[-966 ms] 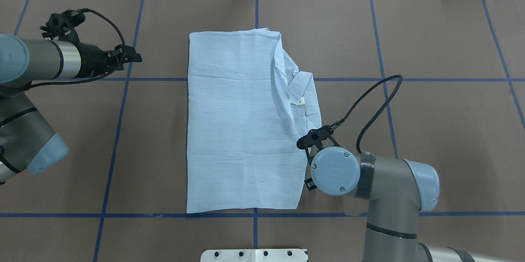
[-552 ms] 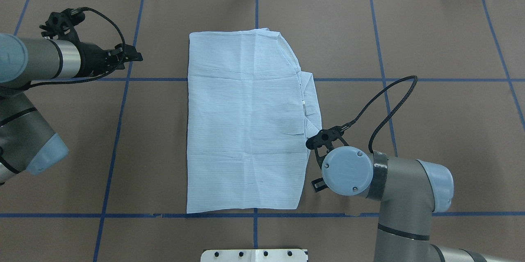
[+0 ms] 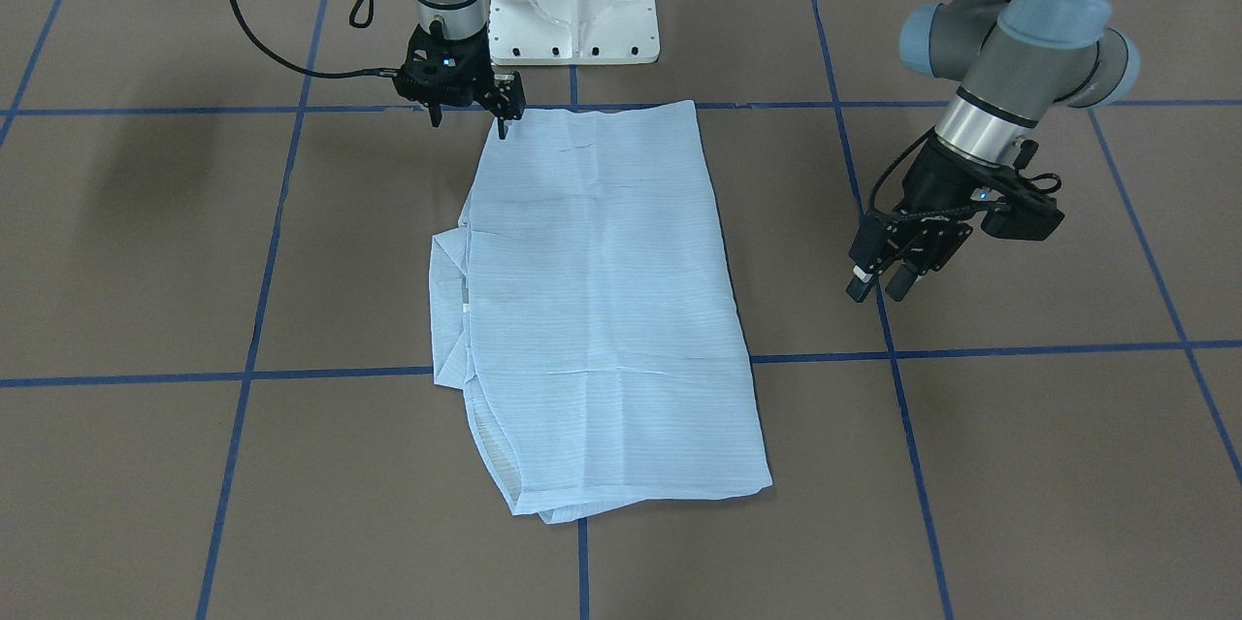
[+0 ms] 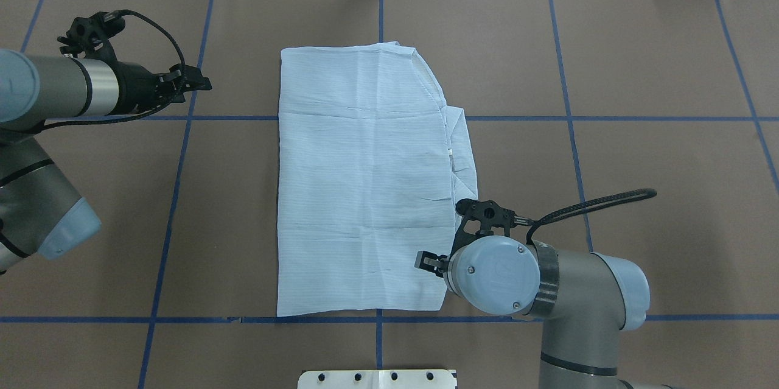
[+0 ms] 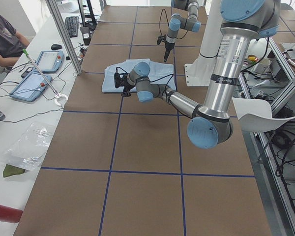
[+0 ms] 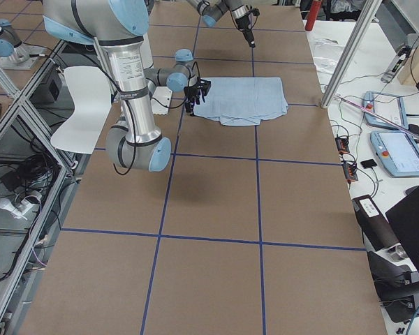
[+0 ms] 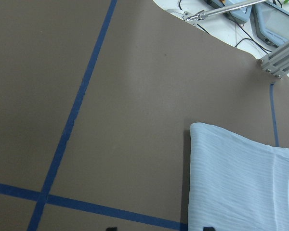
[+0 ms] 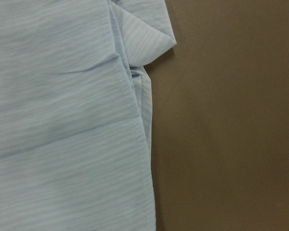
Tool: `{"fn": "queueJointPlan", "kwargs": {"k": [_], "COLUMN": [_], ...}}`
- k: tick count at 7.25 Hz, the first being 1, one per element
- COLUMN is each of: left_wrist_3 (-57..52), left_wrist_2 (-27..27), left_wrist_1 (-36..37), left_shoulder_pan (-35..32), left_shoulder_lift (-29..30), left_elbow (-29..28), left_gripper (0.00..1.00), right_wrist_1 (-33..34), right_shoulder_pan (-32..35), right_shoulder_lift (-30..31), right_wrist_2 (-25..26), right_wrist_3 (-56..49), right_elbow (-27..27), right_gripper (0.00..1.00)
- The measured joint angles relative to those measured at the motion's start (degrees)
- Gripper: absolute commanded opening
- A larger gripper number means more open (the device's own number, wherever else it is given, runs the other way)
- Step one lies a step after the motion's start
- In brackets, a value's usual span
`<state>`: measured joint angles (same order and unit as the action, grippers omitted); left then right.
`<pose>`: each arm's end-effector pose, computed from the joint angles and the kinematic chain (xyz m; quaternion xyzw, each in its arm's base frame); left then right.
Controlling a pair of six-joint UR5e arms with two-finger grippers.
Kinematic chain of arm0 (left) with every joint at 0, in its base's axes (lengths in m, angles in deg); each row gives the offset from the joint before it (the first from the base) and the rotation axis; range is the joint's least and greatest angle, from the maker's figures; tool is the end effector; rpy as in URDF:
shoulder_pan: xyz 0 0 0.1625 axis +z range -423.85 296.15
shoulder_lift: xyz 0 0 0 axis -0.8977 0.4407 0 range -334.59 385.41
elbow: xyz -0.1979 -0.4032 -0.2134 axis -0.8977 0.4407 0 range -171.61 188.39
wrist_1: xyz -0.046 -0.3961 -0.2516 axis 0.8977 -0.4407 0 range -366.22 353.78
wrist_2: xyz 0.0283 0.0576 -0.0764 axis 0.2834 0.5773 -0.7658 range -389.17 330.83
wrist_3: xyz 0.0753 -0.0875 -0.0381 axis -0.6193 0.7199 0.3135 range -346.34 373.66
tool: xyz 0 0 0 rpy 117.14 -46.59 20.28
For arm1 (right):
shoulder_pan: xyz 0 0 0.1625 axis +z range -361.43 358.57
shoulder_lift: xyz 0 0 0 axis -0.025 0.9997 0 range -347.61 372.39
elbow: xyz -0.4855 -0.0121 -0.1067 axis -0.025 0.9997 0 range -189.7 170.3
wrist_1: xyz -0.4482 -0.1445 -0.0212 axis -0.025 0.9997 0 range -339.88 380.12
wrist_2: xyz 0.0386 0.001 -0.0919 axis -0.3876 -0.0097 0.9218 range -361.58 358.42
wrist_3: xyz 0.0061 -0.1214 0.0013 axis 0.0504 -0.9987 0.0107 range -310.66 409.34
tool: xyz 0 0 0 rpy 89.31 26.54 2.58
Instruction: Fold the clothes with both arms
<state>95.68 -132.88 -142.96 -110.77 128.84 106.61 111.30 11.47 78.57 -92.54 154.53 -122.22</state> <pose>0.3898 -0.5698 0.4301 0.1696 0.5407 -0.2105 0.7966 -0.6233 -0.2773 0.3053 -0.0154 -0.3838 0.2209 0.8965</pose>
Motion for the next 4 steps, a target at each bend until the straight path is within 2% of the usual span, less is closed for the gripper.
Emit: {"fn": "queueJointPlan", "kwargs": {"k": [2,4], "left_wrist_3": [0.06,0.15], "left_wrist_2": [0.0,0.06], "left_wrist_1": [0.11,0.15], "left_shoulder_pan": [-0.01,-0.01], "left_shoulder_lift": [-0.24,-0.57], "left_elbow": [0.4,0.57], "left_gripper": [0.67,0.67], "right_wrist_1": [-3.28,-5.93], "right_shoulder_pan": [-2.34,-3.24], "right_shoulder_lift": [-0.32,-2.07], "right_wrist_2": [4.23,6.11], "right_wrist_3": [23.23,32.35], "right_elbow": [0.98,4.63], "right_gripper": [0.96,0.96]}}
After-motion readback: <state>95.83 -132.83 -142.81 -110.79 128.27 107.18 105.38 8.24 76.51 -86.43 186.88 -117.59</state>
